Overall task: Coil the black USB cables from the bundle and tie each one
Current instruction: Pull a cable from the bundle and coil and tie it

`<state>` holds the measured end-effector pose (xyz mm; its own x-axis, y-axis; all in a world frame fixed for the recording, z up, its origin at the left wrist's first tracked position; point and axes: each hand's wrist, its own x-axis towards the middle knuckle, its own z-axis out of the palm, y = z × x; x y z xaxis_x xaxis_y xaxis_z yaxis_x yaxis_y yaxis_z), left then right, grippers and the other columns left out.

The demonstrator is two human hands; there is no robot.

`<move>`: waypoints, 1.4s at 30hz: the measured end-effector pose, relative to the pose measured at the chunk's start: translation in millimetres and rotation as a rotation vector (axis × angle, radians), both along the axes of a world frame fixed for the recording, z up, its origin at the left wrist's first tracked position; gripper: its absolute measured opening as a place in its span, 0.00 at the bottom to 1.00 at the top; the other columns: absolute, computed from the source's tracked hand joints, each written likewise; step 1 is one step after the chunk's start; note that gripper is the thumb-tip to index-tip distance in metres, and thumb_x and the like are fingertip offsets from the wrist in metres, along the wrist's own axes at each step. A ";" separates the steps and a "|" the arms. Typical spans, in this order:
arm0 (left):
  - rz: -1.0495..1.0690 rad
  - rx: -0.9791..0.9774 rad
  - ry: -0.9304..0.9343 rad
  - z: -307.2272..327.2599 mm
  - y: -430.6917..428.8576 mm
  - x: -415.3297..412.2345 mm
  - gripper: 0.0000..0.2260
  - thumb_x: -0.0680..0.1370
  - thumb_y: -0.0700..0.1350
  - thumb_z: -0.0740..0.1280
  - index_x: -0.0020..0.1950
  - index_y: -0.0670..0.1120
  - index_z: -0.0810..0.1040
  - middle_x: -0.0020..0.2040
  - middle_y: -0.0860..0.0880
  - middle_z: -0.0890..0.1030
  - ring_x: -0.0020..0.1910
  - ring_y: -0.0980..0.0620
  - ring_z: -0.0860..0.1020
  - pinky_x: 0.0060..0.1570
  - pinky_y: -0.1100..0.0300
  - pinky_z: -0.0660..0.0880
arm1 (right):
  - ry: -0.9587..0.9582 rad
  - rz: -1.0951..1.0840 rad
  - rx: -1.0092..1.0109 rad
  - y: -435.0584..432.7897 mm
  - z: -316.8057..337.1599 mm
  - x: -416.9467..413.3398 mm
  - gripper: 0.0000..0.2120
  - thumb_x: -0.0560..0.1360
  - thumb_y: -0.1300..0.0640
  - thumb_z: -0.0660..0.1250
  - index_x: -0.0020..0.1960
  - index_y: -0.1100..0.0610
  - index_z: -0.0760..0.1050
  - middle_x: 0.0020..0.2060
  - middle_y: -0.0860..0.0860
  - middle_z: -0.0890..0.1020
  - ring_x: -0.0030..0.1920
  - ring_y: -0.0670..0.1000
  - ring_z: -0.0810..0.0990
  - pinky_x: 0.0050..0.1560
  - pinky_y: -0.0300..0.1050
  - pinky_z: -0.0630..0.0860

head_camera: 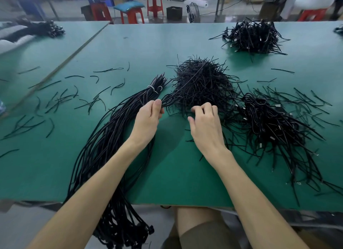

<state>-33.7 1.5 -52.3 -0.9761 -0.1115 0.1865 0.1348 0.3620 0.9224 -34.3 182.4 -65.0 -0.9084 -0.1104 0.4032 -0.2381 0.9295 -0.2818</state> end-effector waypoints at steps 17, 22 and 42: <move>-0.006 -0.013 0.007 0.0 0.9 0.8 0.17 0.87 0.51 0.55 0.41 0.48 0.72 0.27 0.63 0.72 0.27 0.62 0.69 0.32 0.61 0.64 | 0.042 0.011 -0.173 0.0 5.5 5.1 0.02 0.80 0.63 0.68 0.49 0.59 0.79 0.45 0.52 0.77 0.50 0.53 0.70 0.54 0.49 0.71; 0.010 -0.035 0.002 -1.7 0.6 -0.5 0.17 0.87 0.52 0.55 0.42 0.49 0.73 0.29 0.63 0.73 0.28 0.62 0.70 0.32 0.62 0.64 | 0.142 0.009 -0.225 0.4 8.1 5.1 0.04 0.82 0.63 0.64 0.50 0.61 0.76 0.47 0.54 0.77 0.50 0.54 0.71 0.54 0.51 0.72; 0.056 -0.042 0.053 -1.6 -3.3 3.3 0.17 0.87 0.51 0.56 0.41 0.47 0.74 0.31 0.57 0.70 0.27 0.59 0.66 0.30 0.62 0.64 | -0.214 -0.002 -1.516 -18.5 32.8 13.2 0.05 0.82 0.58 0.66 0.51 0.60 0.78 0.37 0.49 0.80 0.34 0.45 0.75 0.38 0.41 0.73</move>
<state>-30.3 -1.8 -53.9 -0.9572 -0.1567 0.2434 0.1615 0.4087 0.8982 -21.2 163.9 -32.2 -0.9620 0.2730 -0.0026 -0.0699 -0.2554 -0.9643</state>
